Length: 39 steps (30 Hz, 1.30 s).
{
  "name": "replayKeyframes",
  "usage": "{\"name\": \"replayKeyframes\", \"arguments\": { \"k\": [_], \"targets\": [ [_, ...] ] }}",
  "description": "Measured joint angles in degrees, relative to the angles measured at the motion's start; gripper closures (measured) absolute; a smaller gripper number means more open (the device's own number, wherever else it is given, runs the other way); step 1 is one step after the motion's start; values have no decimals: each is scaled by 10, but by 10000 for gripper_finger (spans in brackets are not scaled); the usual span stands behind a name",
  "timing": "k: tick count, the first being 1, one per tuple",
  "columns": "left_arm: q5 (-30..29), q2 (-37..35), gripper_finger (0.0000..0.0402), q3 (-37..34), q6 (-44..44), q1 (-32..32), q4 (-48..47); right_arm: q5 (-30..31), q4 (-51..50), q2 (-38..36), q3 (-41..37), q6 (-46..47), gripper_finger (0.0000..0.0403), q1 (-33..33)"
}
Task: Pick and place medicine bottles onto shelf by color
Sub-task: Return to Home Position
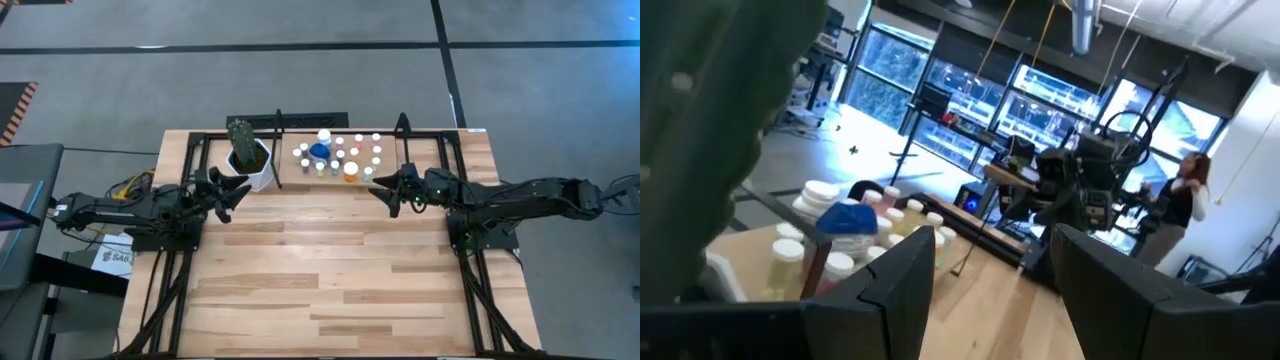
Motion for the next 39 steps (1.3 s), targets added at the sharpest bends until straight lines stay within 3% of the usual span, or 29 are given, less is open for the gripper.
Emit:
{"name": "replayKeyframes", "arguments": {
  "k": [12, 21, 31, 39],
  "targets": [
    [-16, 0, 214, -70, -63, 0, 31, 7, 20, 0, -37, 22, 168, 0],
    [-48, 0, 214, -71, -88, 0, 16, 15, 49, 0, -65, 48, 175, -2],
    [-80, 0, 214, -72, -195, 0, -85, 15, 2, 0, -65, 46, 194, -2],
    [-73, 0, 214, -72, -206, 0, -143, 15, -15, 0, -65, 44, 190, -2]
  ]
}}
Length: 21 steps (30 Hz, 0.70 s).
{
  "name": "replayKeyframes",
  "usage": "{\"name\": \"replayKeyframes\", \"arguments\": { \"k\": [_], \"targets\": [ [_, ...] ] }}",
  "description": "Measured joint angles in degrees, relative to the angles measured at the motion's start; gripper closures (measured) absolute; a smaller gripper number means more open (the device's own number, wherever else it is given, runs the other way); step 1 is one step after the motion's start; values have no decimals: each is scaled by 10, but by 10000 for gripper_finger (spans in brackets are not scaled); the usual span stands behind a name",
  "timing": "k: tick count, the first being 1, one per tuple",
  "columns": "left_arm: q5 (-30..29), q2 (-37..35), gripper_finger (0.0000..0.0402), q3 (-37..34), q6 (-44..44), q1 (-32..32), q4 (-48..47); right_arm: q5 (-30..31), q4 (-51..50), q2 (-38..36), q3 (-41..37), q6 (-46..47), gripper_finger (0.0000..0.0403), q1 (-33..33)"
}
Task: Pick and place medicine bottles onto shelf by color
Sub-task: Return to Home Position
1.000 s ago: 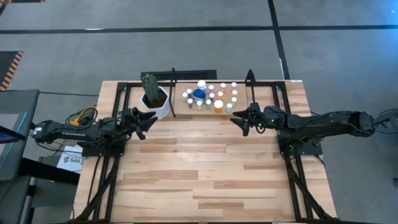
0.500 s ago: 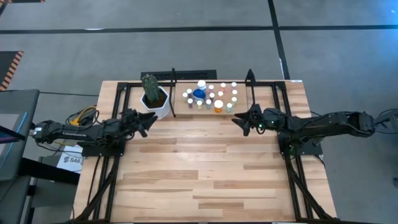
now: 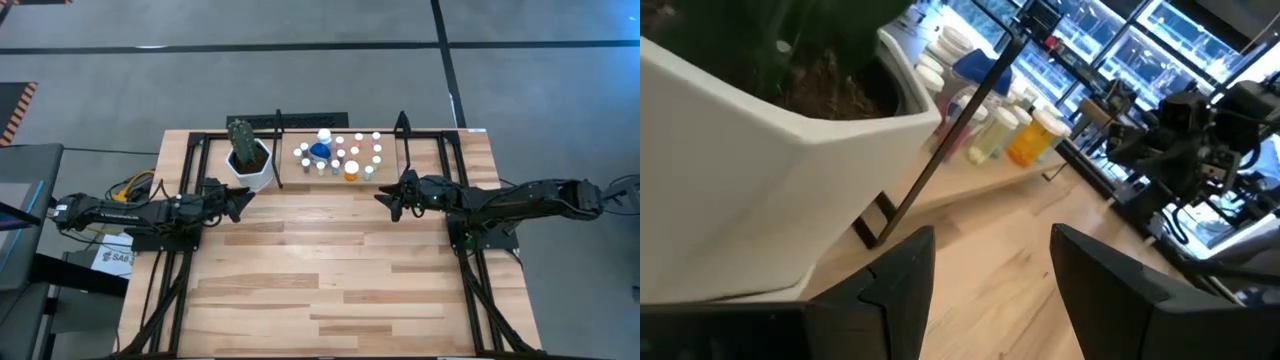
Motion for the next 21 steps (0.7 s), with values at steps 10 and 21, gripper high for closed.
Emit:
{"name": "replayKeyframes", "arguments": {
  "k": [10, 21],
  "targets": [
    [14, 0, 214, 0, 0, 0, 0, 0, -2, 0, 0, 0, 189, 0],
    [14, -4, 214, 0, 0, 0, 0, -1, -23, -27, 0, 0, 193, 1]
  ]
}}
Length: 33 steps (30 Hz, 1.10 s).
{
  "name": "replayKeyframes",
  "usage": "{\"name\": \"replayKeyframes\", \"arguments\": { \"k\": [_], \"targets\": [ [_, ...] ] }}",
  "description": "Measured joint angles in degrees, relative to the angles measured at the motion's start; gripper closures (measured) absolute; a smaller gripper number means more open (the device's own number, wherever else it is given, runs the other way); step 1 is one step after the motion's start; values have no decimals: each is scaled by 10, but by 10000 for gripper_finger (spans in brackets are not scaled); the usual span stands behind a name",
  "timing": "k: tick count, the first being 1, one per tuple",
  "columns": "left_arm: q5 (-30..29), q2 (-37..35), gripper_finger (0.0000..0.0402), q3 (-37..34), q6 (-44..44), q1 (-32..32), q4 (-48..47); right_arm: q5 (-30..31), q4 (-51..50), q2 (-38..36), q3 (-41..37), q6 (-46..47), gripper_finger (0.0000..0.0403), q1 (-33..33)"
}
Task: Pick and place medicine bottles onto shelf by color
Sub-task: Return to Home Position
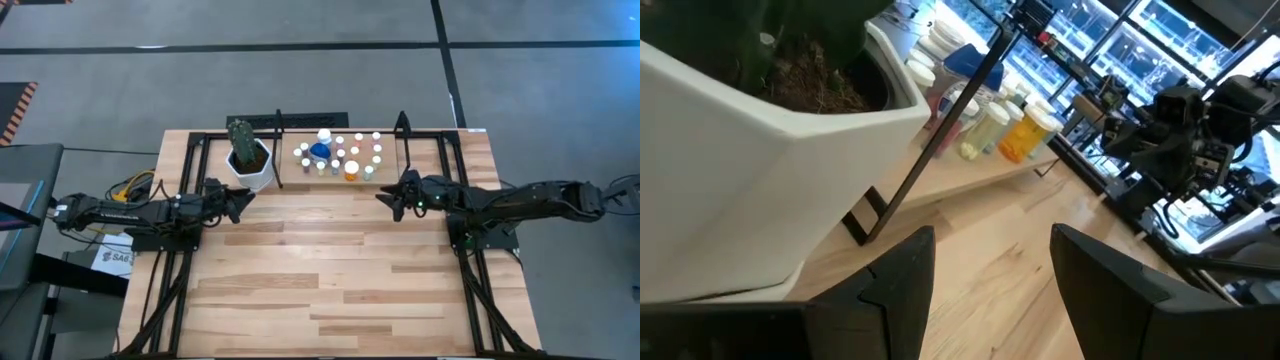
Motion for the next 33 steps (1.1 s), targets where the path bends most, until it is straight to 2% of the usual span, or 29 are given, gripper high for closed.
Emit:
{"name": "replayKeyframes", "arguments": {
  "k": [4, 19, 33],
  "targets": [
    [0, -17, 214, 0, 0, 0, 0, 0, -37, -50, 0, 0, 192, 0],
    [-1, -165, 214, 0, 0, 0, 1, -1, -127, -268, 0, 0, 194, 0],
    [-1, -177, 214, -1, 0, 0, 0, -1, -143, -419, 0, 0, 195, -1]
  ]
}}
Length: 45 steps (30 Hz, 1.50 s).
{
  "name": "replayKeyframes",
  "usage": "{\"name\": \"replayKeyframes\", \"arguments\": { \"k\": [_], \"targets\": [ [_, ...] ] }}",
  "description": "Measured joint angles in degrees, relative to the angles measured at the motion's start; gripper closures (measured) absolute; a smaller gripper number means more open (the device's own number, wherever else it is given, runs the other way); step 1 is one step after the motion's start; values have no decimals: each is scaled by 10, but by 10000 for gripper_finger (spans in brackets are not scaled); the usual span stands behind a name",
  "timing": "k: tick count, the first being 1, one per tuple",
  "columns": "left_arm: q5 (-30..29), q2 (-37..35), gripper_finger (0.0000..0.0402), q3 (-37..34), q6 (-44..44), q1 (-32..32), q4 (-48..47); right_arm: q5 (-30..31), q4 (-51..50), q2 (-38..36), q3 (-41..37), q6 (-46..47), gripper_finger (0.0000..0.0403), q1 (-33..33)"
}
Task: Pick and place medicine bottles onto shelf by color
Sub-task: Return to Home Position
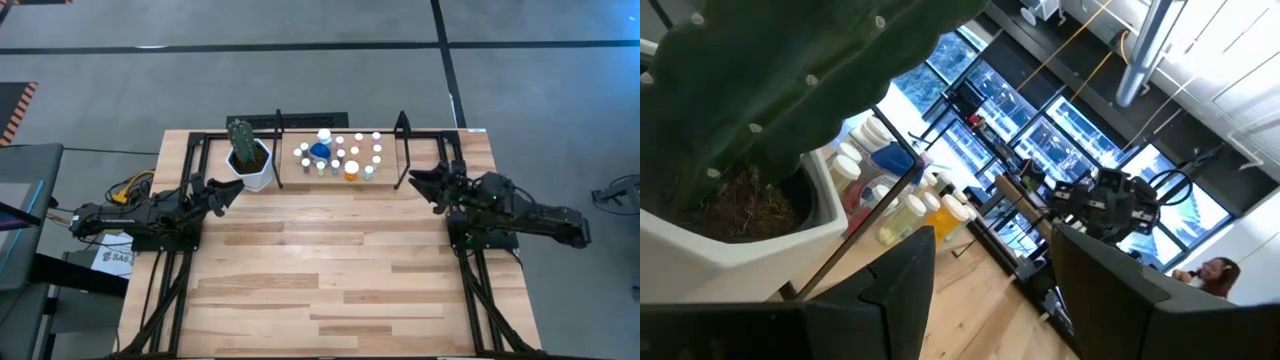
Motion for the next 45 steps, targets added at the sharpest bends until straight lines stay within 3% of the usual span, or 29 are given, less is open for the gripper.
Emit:
{"name": "replayKeyframes", "arguments": {
  "k": [11, 34, 45],
  "targets": [
    [0, 0, 214, 0, 0, 0, 0, 0, 0, -71, 0, 0, 195, -12],
    [0, 0, 214, 0, 0, 0, 0, 0, -141, -70, -2, 0, 193, -175],
    [0, 0, 214, 0, 0, 0, 0, 0, -192, -70, -30, 0, 193, -220]
  ]
}}
